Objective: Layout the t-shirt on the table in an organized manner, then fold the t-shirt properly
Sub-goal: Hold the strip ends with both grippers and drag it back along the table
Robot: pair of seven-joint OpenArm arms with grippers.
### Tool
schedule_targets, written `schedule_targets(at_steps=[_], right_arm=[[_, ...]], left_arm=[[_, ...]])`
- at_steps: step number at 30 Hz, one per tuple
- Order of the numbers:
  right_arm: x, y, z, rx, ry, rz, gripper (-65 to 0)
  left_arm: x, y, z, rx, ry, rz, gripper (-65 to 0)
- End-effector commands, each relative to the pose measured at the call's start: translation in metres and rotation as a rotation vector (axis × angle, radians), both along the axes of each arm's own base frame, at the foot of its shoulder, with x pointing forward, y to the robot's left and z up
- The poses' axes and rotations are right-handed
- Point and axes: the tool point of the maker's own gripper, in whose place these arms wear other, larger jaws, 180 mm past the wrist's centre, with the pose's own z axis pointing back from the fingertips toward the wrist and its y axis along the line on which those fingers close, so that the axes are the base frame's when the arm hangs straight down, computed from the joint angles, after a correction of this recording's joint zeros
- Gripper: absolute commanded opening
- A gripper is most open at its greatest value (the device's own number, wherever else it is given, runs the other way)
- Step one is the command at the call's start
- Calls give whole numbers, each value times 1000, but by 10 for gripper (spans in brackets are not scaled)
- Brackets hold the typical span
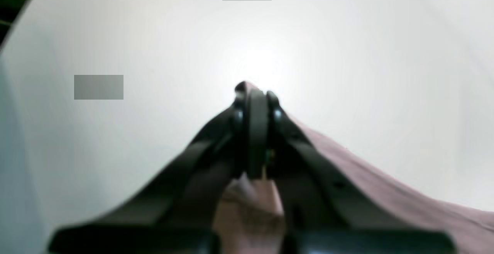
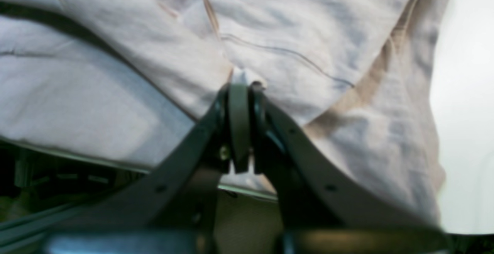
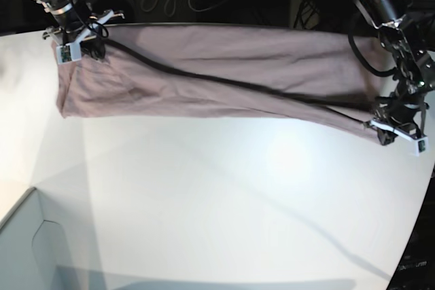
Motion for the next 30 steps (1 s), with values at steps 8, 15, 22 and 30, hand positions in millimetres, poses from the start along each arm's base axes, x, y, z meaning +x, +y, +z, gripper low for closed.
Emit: schedule_targets(at_steps=[8,15,22,30], right_arm=[[5,-2,9,4,-37,-1,-650],[4,-1,8,6,-36,-3,-650],[3,-1,6,8,-31,-4,-650],[3,-1,6,8,-31,-4,-650]], left_arm=[[7,14,16,27,-47,10,-650],[-19,19,-4,6,-2,49,-650],[-39,31,-20,-54,20,146,-650],[-47,27,-32,-76,42,153,-650]])
